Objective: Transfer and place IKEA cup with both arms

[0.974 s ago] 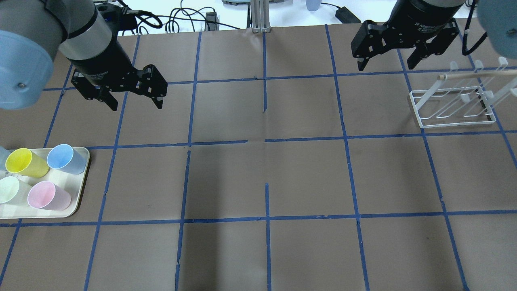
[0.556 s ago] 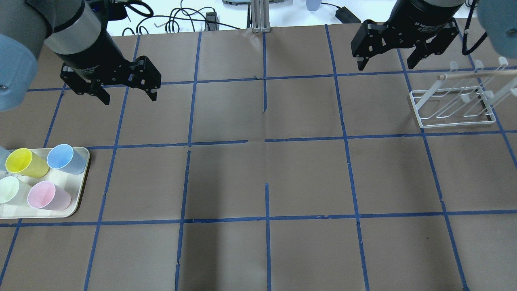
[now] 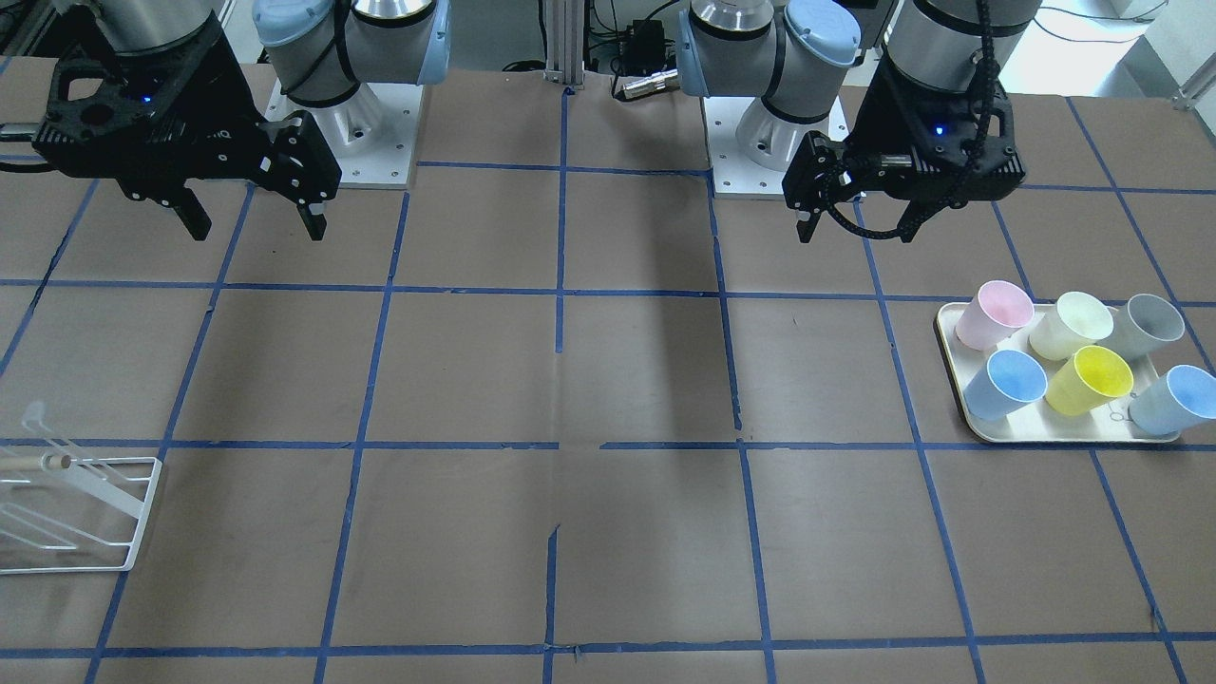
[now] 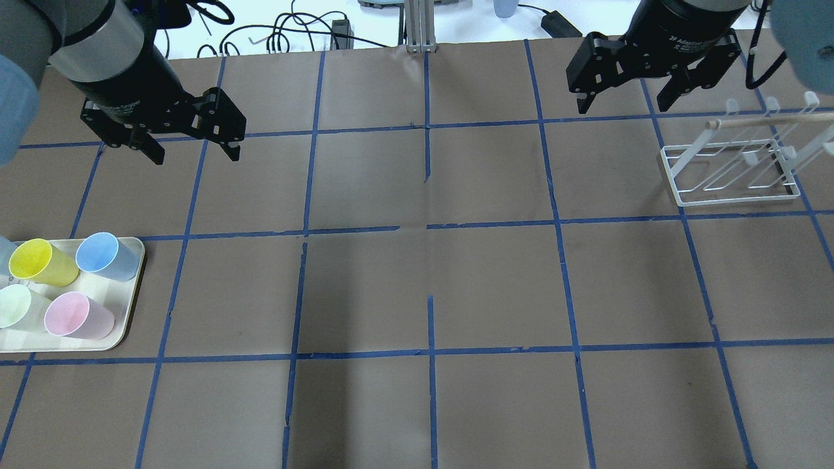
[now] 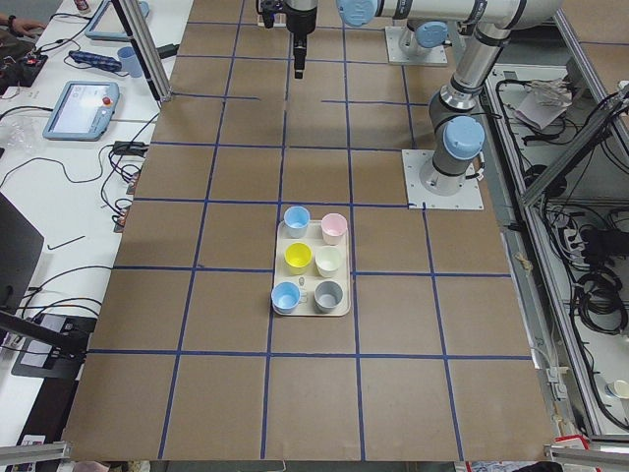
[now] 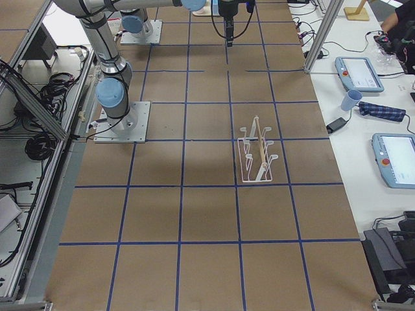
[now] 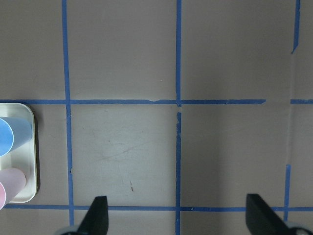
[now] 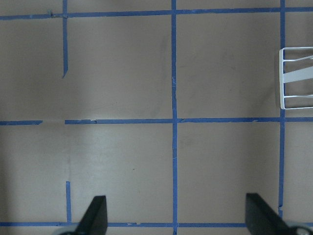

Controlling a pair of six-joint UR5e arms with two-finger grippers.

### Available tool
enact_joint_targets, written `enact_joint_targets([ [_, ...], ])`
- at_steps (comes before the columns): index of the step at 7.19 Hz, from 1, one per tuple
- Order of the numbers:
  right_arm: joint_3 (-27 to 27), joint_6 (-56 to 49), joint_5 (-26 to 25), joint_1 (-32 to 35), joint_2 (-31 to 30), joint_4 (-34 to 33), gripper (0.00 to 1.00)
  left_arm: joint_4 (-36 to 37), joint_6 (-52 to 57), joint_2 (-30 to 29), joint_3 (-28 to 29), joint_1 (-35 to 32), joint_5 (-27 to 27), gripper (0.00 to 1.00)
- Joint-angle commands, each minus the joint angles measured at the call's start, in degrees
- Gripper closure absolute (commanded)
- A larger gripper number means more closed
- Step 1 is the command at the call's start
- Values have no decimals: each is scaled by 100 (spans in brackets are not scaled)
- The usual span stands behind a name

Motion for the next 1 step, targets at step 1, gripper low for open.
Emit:
enact_joint_targets([
  [1,0,0,-1,0,-9,1,0,-200,17,-103,177,20,-68,0],
])
